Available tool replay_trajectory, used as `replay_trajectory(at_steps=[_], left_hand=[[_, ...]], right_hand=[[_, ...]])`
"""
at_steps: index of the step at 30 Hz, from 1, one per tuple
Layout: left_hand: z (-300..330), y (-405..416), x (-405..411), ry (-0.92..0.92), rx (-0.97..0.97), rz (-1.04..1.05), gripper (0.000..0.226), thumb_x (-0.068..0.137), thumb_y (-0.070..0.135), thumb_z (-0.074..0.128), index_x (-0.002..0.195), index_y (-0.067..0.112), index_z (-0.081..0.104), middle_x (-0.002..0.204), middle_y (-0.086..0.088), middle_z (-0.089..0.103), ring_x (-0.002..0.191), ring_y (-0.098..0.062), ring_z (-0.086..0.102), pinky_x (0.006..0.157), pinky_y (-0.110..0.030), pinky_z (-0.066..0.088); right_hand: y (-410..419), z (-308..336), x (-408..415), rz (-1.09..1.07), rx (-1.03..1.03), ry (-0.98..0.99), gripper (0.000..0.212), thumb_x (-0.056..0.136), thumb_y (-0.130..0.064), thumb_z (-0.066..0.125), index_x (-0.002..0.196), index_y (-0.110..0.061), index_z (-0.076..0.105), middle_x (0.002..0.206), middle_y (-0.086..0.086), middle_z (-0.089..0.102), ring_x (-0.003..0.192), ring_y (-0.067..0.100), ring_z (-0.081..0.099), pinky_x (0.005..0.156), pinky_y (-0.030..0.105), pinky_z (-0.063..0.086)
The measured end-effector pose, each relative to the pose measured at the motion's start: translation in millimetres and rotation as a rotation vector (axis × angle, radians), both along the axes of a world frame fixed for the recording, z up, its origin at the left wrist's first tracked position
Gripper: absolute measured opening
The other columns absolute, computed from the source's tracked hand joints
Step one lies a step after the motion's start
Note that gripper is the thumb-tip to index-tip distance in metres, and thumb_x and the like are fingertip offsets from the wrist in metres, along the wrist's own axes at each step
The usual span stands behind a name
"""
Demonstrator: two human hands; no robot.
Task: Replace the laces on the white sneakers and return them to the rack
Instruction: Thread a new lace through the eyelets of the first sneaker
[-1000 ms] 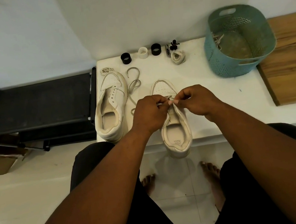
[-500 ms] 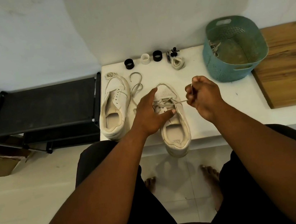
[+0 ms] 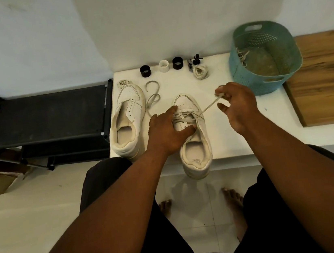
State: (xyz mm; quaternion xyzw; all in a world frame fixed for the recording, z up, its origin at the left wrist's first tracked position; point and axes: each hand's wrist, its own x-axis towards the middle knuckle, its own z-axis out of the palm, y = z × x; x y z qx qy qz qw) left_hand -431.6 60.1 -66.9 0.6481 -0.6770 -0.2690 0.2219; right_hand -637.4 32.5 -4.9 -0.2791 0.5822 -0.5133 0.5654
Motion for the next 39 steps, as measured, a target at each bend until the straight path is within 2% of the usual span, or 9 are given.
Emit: replay_trajectory(at_steps=[3, 6, 10, 14, 20, 22, 26, 32, 39], left_hand=[[2, 0, 0, 0.001, 0.016, -0.004, 0.091, 0.076, 0.072, 0.067, 0.150, 0.024, 0.045, 0.139, -0.001, 0.060, 0.132, -0.020, 0.047, 0.122, -0.047, 0.019], [3, 2, 0, -0.005, 0.014, -0.003, 0.087, 0.080, 0.067, 0.070, 0.150, 0.024, 0.044, 0.139, -0.002, 0.059, 0.131, -0.020, 0.047, 0.122, -0.048, 0.020], [1, 0, 1, 0.000, 0.038, -0.016, 0.095, 0.070, 0.078, 0.055, 0.148, 0.024, 0.047, 0.137, 0.000, 0.062, 0.128, -0.019, 0.052, 0.119, -0.050, 0.025], [-1, -1, 2, 0.115, 0.059, 0.050, 0.097, 0.069, 0.073, 0.069, 0.151, 0.029, 0.041, 0.137, 0.002, 0.061, 0.131, -0.022, 0.050, 0.116, -0.049, 0.035], [0, 2, 5, 0.285, 0.105, 0.116, 0.111, 0.066, 0.066, 0.080, 0.156, 0.045, 0.020, 0.139, 0.000, 0.051, 0.135, -0.018, 0.045, 0.109, -0.050, 0.045], [0, 1, 5, 0.288, 0.112, 0.114, 0.110, 0.066, 0.069, 0.079, 0.155, 0.046, 0.019, 0.138, 0.001, 0.051, 0.136, -0.019, 0.046, 0.109, -0.052, 0.045], [-1, 1, 6, 0.291, 0.125, 0.111, 0.111, 0.064, 0.070, 0.079, 0.156, 0.043, 0.023, 0.135, 0.002, 0.054, 0.134, -0.020, 0.048, 0.111, -0.051, 0.043], [3, 5, 0, 0.300, 0.081, 0.164, 0.091, 0.078, 0.038, 0.084, 0.155, 0.031, 0.036, 0.127, 0.003, 0.062, 0.110, -0.010, 0.061, 0.094, -0.024, 0.044], [1, 6, 2, 0.303, 0.076, 0.203, 0.079, 0.085, 0.025, 0.078, 0.154, 0.027, 0.039, 0.123, 0.003, 0.063, 0.098, 0.002, 0.057, 0.076, 0.006, 0.031]], right_hand=[[3, 3, 5, 0.146, 0.002, -0.152, 0.022, 0.089, 0.000, 0.057, 0.070, -0.012, 0.062, 0.087, 0.010, 0.071, 0.081, 0.024, 0.068, 0.078, 0.042, 0.058], [4, -14, 11, 0.338, 0.067, 0.379, 0.019, 0.083, -0.007, 0.065, 0.070, -0.014, 0.052, 0.083, 0.009, 0.068, 0.059, 0.020, 0.056, 0.058, 0.032, 0.049], [1, -32, 11, 0.634, 0.013, 0.930, 0.018, 0.085, -0.041, 0.076, 0.080, -0.025, 0.069, 0.088, -0.007, 0.069, 0.083, 0.014, 0.065, 0.075, 0.031, 0.050], [-1, -21, 0, 0.607, 0.000, 0.903, 0.027, 0.093, -0.031, 0.071, 0.076, -0.009, 0.070, 0.073, -0.001, 0.065, 0.070, 0.016, 0.056, 0.069, 0.033, 0.044], [0, -4, 7, 0.248, 0.149, 0.117, 0.017, 0.097, -0.017, 0.053, 0.082, -0.011, 0.057, 0.084, 0.013, 0.074, 0.049, 0.016, 0.038, 0.056, 0.030, 0.042], [2, -9, 12, 0.392, 0.121, 0.296, 0.017, 0.095, -0.020, 0.060, 0.079, -0.014, 0.057, 0.072, 0.007, 0.067, 0.053, 0.017, 0.044, 0.055, 0.029, 0.040], [3, -28, 16, 0.602, -0.030, 0.857, 0.013, 0.090, -0.031, 0.073, 0.090, -0.018, 0.074, 0.097, -0.003, 0.071, 0.090, 0.016, 0.062, 0.082, 0.034, 0.050], [-1, -25, 6, 0.635, 0.000, 0.919, 0.013, 0.090, -0.028, 0.073, 0.078, -0.023, 0.073, 0.091, -0.006, 0.071, 0.093, 0.017, 0.063, 0.083, 0.032, 0.049], [-9, -28, -21, 0.600, 0.249, 1.287, 0.021, 0.085, -0.028, 0.060, 0.082, -0.009, 0.066, 0.098, 0.012, 0.066, 0.084, 0.029, 0.057, 0.072, 0.032, 0.045]])
